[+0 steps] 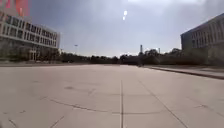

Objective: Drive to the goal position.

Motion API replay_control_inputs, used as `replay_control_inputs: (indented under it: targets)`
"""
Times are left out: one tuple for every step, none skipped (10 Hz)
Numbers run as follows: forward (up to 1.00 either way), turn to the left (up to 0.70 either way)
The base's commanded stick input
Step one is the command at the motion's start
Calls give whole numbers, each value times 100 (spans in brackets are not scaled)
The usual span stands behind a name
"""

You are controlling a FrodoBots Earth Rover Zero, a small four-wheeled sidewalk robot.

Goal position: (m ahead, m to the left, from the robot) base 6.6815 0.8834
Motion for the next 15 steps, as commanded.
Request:
replay_control_inputs:
  targets:
    - [70,-2]
    - [70,-2]
    - [70,-2]
    - [70,-2]
    - [70,-1]
    - [70,4]
    - [70,6]
    - [70,0]
    - [70,-2]
    - [70,-2]
    - [70,-2]
    - [70,-2]
    - [70,-2]
    - [70,-2]
    - [70,-2]
